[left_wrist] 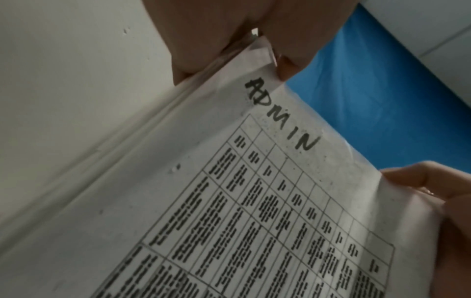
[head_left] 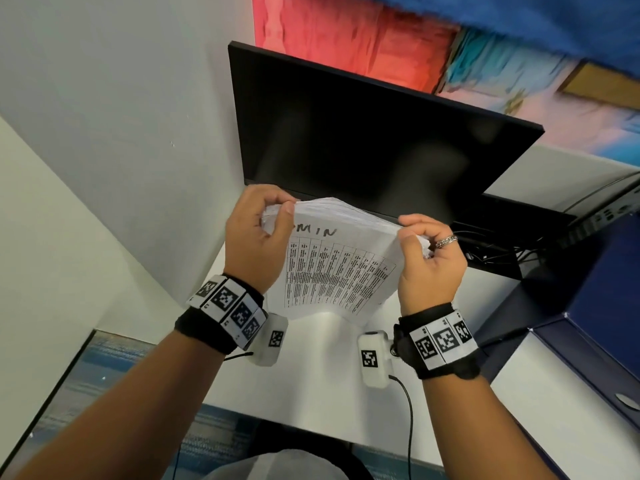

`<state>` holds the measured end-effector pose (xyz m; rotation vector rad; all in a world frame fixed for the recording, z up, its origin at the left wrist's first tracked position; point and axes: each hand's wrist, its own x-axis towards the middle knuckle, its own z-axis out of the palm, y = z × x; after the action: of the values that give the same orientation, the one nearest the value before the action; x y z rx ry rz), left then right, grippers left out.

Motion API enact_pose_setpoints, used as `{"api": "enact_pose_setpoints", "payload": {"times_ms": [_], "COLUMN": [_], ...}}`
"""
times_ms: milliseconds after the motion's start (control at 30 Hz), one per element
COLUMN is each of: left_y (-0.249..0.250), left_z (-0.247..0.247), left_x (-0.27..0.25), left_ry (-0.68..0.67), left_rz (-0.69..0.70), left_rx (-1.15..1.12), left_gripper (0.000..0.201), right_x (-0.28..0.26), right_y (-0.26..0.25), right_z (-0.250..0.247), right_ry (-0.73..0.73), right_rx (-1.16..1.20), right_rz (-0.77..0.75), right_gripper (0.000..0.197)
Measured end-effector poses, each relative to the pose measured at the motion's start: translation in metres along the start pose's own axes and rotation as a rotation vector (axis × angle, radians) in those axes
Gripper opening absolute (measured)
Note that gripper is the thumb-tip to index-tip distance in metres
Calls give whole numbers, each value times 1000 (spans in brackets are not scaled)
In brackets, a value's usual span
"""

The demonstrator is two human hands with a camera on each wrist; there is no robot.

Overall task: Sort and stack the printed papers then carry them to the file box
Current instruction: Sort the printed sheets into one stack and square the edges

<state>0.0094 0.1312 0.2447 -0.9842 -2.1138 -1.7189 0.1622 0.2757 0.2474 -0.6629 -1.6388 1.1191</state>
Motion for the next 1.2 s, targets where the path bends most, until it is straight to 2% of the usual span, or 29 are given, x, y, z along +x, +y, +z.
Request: {"api": "enact_pose_setpoints", "payload": {"times_ms": [200, 333, 400, 467, 533, 567, 600, 667, 733, 767, 800, 867, 933, 967, 1033, 1100, 1200], "left_y": [3, -1, -3, -6, -10, -13, -15, -17, -13, -11, -12, -24, -38, -42, -48, -54, -59], "left_z": [5, 3, 4, 12, 21, 25, 28, 30, 26, 22, 16, 3, -8, -11, -8, -4, -4], "left_x": [5, 10, 10, 7, 4, 3, 4, 7, 10, 10, 9, 4, -3, -7, -12, -13, -11], "left_ry": [50, 51, 55, 84, 115, 131, 142, 144, 108, 75, 30, -130, -310, -380, -451, -425, -338], "left_rz": [-108, -205, -207, -151, -92, -83, -84, -78, -68, -66, -71, -128, -300, -386, -456, -479, -545], "left_rx": [-96, -215, -243, -133, -8, 27, 42, 31, 2, -34, -95, -274, -335, -292, -159, -172, -262], "left_gripper": [6, 12, 16, 18, 21, 23, 25, 28, 23, 19, 24, 58, 84, 85, 62, 44, 35], "right_x": [1, -1, -3, -6, -12, -14, -16, -13, -7, -3, 1, 9, 19, 23, 29, 31, 24], "right_y": [-3, -1, -2, -3, 6, 12, 18, 27, 29, 29, 28, 23, 19, 16, 9, 4, 15], "right_z": [9, 10, 10, 11, 13, 15, 16, 15, 12, 10, 8, 5, 1, -1, -4, -5, -6], "right_ry": [22, 93, 91, 11, -167, -242, -266, -208, -191, -204, -215, -221, -220, -224, -215, -168, -131], "right_rx": [49, 201, 252, 262, 131, 24, -81, -239, -308, -320, -328, -323, -333, -320, -252, -123, 79], "right_rz": [37, 121, 129, 103, 53, 49, 49, -2, -69, -77, -63, -18, -12, 1, 29, 28, 169], "right_gripper": [15, 21, 24, 32, 63, 70, 67, 39, 16, 13, 15, 26, 35, 35, 33, 33, 59]}}
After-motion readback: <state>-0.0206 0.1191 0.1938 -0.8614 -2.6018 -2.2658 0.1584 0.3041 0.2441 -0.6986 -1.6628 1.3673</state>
